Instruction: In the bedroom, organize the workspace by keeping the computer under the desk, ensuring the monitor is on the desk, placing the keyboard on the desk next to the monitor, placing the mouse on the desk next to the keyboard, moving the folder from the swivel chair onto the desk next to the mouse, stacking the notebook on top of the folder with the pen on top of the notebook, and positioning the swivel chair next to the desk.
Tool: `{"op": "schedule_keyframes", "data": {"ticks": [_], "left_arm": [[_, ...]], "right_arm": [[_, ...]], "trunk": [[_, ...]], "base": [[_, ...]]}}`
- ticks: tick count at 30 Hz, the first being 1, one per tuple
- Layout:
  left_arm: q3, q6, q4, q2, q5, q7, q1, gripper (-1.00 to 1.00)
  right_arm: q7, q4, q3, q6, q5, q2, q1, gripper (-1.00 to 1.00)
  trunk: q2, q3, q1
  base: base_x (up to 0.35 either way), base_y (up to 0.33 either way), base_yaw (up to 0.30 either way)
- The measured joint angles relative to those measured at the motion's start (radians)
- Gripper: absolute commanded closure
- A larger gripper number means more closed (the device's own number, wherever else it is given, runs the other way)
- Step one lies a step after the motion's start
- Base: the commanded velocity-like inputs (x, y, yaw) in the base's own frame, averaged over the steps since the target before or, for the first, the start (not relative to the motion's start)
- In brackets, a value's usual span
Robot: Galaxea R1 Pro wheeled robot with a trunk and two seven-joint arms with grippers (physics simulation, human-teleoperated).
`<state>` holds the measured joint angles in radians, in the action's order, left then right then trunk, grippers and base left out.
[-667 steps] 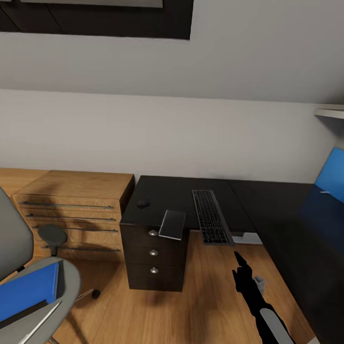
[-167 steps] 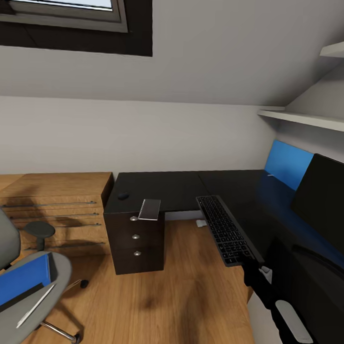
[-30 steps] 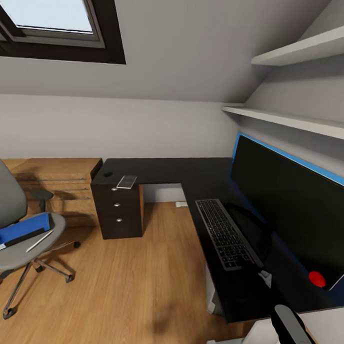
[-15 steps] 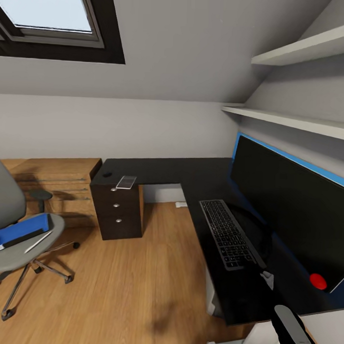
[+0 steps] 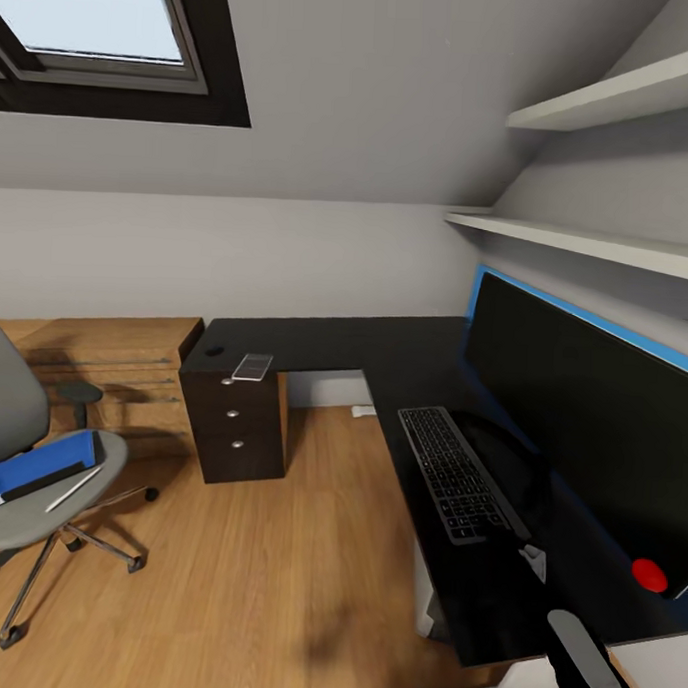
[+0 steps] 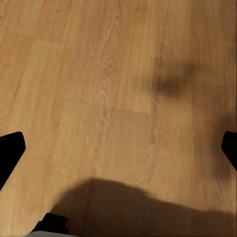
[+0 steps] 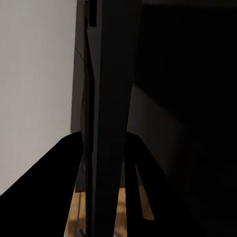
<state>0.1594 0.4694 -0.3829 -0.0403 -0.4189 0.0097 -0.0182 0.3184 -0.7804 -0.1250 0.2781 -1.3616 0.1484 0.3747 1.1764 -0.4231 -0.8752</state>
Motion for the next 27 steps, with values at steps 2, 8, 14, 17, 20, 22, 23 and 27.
{"op": "schedule_keyframes", "data": {"ticks": [2,8,14,17,20,22,23,27], "left_arm": [[-0.001,0.000,0.000,0.000,-0.001,0.000,0.000,-1.00],[-0.003,0.000,0.000,0.000,-0.004,0.001,0.000,-1.00],[-0.002,0.000,0.000,0.000,-0.002,0.001,0.000,-1.00],[-0.002,0.000,0.000,0.000,-0.002,0.000,0.000,-1.00],[-0.002,0.000,0.000,0.000,-0.002,0.000,0.000,-1.00],[-0.002,0.000,0.000,0.000,-0.002,0.000,0.000,-1.00],[-0.002,0.000,0.000,0.000,-0.002,0.000,0.000,-1.00],[-0.002,0.000,0.000,0.000,-0.002,0.000,-0.001,-1.00]], "right_arm": [[-0.010,0.000,0.010,0.000,0.001,0.000,0.000,1.00],[-0.018,0.002,0.020,0.001,-0.001,0.001,0.000,1.00],[-0.019,0.018,0.021,0.001,-0.002,0.001,0.000,1.00],[-0.019,0.020,0.020,0.001,-0.002,0.001,0.000,1.00],[-0.021,0.021,0.020,0.001,-0.002,0.001,0.000,1.00],[-0.021,0.022,0.020,0.001,-0.002,0.001,0.000,1.00],[-0.022,0.022,0.020,0.000,-0.002,0.001,0.000,1.00],[-0.023,0.022,0.020,0.000,-0.002,0.001,0.000,1.00]], "trunk": [[0.000,0.000,0.000],[0.000,0.000,0.000],[0.000,0.000,0.000],[0.000,0.000,0.000],[0.000,0.000,0.000],[0.000,0.000,0.000],[0.000,0.000,0.000],[0.000,0.000,0.000]], "base": [[0.099,0.108,0.000],[0.028,0.030,0.000],[0.038,-0.013,0.000],[0.116,-0.097,0.000],[0.058,-0.048,0.000],[0.022,-0.018,0.000],[0.013,-0.011,0.000],[0.005,-0.011,0.000]]}}
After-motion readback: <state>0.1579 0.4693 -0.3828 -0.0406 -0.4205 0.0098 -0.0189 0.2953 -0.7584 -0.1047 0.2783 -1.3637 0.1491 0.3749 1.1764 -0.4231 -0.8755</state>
